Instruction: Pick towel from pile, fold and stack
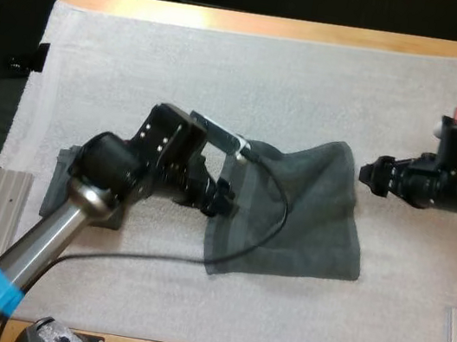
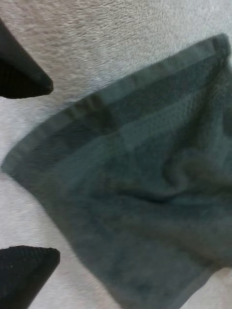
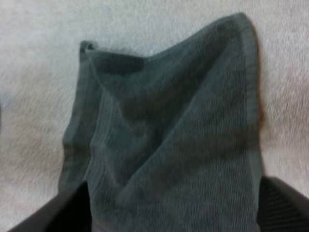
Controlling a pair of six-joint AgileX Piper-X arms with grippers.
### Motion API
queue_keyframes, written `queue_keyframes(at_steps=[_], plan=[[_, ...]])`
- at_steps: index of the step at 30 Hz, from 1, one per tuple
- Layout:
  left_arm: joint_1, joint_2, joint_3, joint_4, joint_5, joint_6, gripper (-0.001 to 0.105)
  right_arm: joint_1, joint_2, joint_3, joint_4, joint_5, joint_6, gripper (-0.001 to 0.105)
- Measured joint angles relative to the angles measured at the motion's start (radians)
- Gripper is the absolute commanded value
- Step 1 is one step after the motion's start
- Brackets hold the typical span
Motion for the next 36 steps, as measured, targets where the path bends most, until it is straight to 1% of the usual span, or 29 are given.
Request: queue_keyframes(at_steps=[2, 6, 11, 13, 18, 20, 21, 30, 31, 36], plan=[[-0.016, -0.028, 0.000, 0.024, -0.005, 0.000, 0.062, 0.000, -0.036, 0.000, 0.028, 0.000, 0.000, 0.069], [-0.034, -0.127, 0.002, 0.066, -0.010, -0.030, 0.062, 0.000, -0.116, 0.000, 0.115, 0.000, -0.005, 0.069], [-0.063, -0.296, 0.074, 0.140, -0.010, -0.085, 0.062, 0.000, -0.246, 0.000, 0.213, 0.000, -0.008, 0.069], [-0.077, -0.337, 0.082, 0.159, -0.009, -0.104, 0.062, 0.000, -0.278, 0.000, 0.229, 0.000, -0.008, 0.069], [-0.116, -0.415, 0.081, 0.168, -0.008, -0.152, 0.062, 0.000, -0.354, 0.055, 0.246, 0.000, -0.005, 0.069], [-0.131, -0.441, 0.081, 0.179, -0.008, -0.162, 0.062, 0.000, -0.389, 0.105, 0.253, 0.000, 0.001, 0.069], [-0.138, -0.460, 0.081, 0.199, -0.008, -0.170, 0.062, 0.000, -0.429, 0.225, 0.244, 0.000, 0.001, 0.069], [-0.138, -0.460, 0.081, 0.238, -0.002, -0.170, 0.062, -0.002, -0.395, 0.366, 0.097, 0.000, 0.024, 0.069], [-0.138, -0.460, 0.081, 0.238, 0.003, -0.171, 0.062, -0.002, -0.374, 0.403, 0.064, 0.000, 0.026, 0.069], [-0.138, -0.460, 0.081, 0.238, 0.003, -0.171, 0.062, -0.002, -0.340, 0.489, -0.021, -0.015, 0.030, 0.069]])
